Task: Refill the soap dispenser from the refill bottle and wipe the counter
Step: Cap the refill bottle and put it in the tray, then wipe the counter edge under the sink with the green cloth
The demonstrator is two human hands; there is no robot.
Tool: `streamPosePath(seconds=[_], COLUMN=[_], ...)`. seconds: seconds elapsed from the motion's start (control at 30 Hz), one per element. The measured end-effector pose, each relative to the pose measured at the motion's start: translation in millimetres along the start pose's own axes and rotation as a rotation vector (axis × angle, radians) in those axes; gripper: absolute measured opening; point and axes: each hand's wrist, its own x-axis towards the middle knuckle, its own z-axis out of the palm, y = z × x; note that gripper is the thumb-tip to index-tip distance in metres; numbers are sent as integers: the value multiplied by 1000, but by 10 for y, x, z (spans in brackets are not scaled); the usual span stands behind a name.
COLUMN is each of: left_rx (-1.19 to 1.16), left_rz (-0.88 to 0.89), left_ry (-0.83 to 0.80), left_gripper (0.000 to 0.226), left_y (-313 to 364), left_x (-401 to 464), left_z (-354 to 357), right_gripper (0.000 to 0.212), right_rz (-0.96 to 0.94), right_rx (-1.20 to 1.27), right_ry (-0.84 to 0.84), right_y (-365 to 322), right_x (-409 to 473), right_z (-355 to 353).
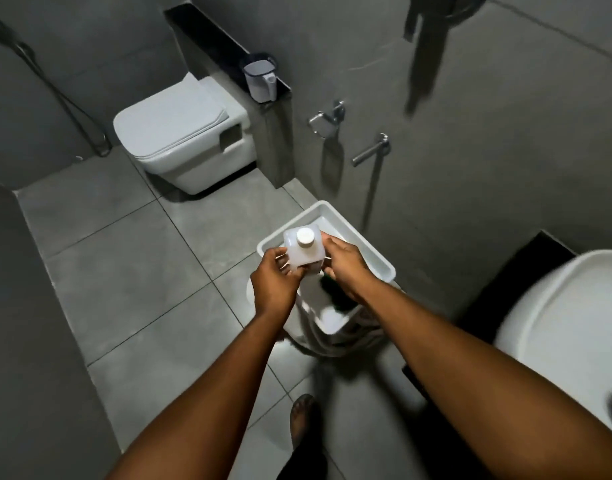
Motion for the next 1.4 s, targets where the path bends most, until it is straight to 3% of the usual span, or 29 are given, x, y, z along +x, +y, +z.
streamPosePath(seconds=[0.23, 0.5, 0.57, 0.63, 0.77, 0.9, 1.0, 1.17, 1.23, 1.4], left_rx=[72, 25, 83, 237, 657, 1015, 1149, 1199, 1209, 1178], left_rz=[-72, -91, -68, 67, 537, 607, 674, 720, 712, 714], left_ry=[44, 33, 44, 28, -309, -599, -668, -663, -663, -674], left_gripper=[40, 39, 44, 43, 40, 68, 76, 79, 80, 82], left_y=[-623, -760, -779, -873, -1118, -1277, -1370, -1396, -1378, -1163], left_x=[875, 943, 797, 551, 244, 398, 497, 536, 527, 404], left_z=[268, 317, 274, 222, 238, 364, 369, 372, 372, 272], right_gripper=[32, 32, 35, 37, 57, 84, 89, 76, 80, 75], right_rz=[3, -23, -51, -94, -100, 6, 10, -13, -30, -63], right_rx=[-104, -188, -268, -426, -1217, -1504, -1546, -1582, -1596, -1374], right_ry=[-11, -9, 27, 82, 43, 4, 7, 56, 71, 87], right_y=[362, 554, 588, 711, 1120, 1334, 1388, 1417, 1350, 986], right_x=[1111, 1307, 1241, 1123, 925, 963, 1041, 1193, 1209, 869], right_z=[349, 351, 255, 41, -370, -432, -425, -355, -346, -467])
